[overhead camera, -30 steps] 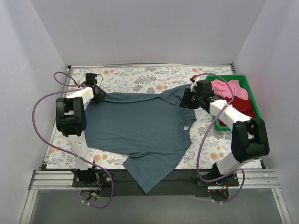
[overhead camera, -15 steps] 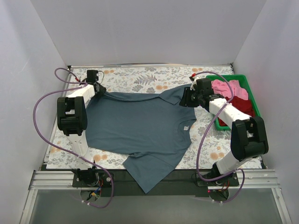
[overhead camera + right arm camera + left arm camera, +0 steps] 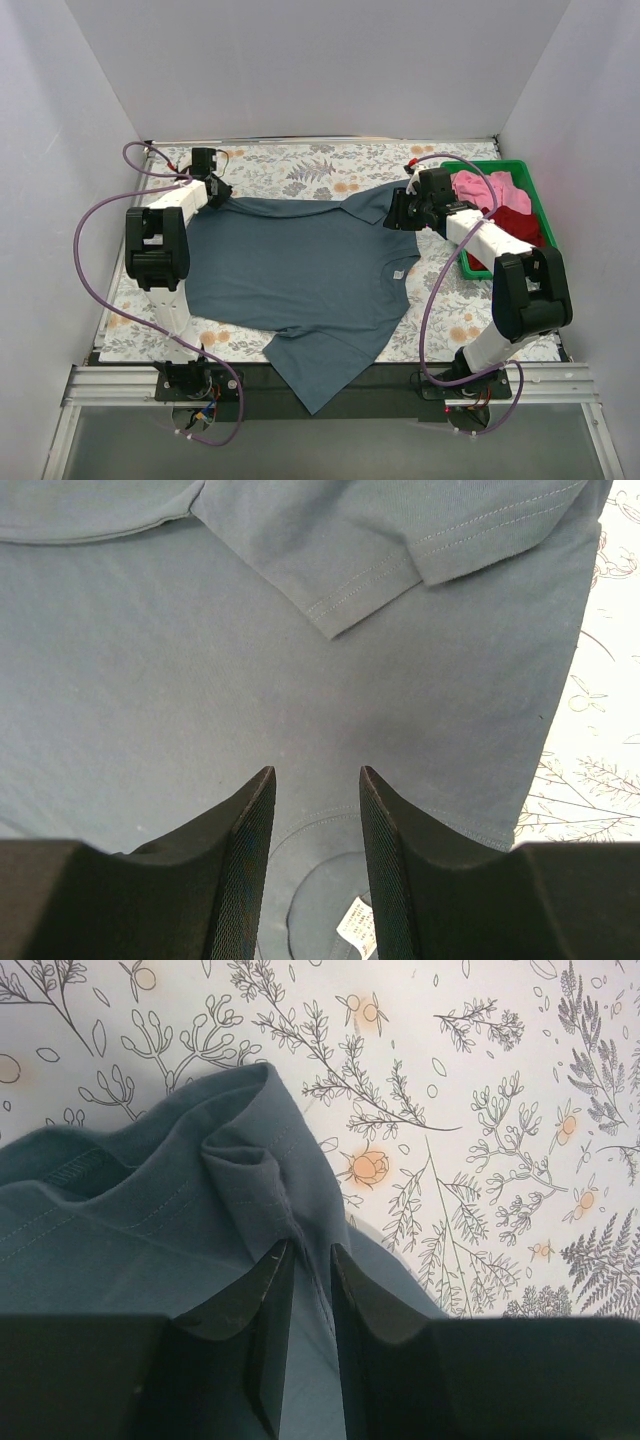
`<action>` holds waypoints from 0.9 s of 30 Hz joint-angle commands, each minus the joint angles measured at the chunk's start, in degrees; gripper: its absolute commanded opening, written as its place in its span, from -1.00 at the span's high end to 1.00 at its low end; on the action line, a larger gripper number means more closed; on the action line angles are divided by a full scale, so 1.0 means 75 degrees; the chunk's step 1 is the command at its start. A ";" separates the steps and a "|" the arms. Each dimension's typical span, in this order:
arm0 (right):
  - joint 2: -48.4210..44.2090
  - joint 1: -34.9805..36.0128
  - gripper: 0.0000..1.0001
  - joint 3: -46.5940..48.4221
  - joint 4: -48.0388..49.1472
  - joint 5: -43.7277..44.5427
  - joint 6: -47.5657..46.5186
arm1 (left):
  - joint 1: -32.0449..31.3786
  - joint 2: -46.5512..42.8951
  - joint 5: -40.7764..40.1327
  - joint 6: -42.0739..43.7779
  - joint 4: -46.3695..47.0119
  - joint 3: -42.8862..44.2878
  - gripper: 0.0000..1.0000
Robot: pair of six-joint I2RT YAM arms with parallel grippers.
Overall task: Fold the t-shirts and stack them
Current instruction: Fold the tshirt
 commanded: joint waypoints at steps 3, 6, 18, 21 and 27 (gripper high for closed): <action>0.0043 -0.0035 0.23 0.0302 0.0252 -0.0117 -0.0102 | 0.0015 -0.0091 -0.0205 -0.0020 -0.0006 0.0061 0.56; 0.0066 -0.0035 0.23 0.0313 0.0252 -0.0129 -0.0113 | 0.0015 -0.0185 -0.0287 -0.0079 -0.0006 -0.0209 0.56; 0.0183 -0.0058 0.23 0.0477 0.0252 0.0221 -0.0137 | 0.0015 -0.0279 -0.0416 0.0096 -0.0029 0.0070 0.95; 0.0429 -0.0070 0.24 0.0781 0.0264 0.0620 -0.0102 | 0.0015 -0.0279 -0.0463 0.0167 -0.0018 0.0411 0.98; 0.1178 -0.0304 0.24 0.1660 0.0358 0.1089 -0.0020 | 0.0015 0.0305 -0.0498 0.0577 -0.0006 0.1559 0.98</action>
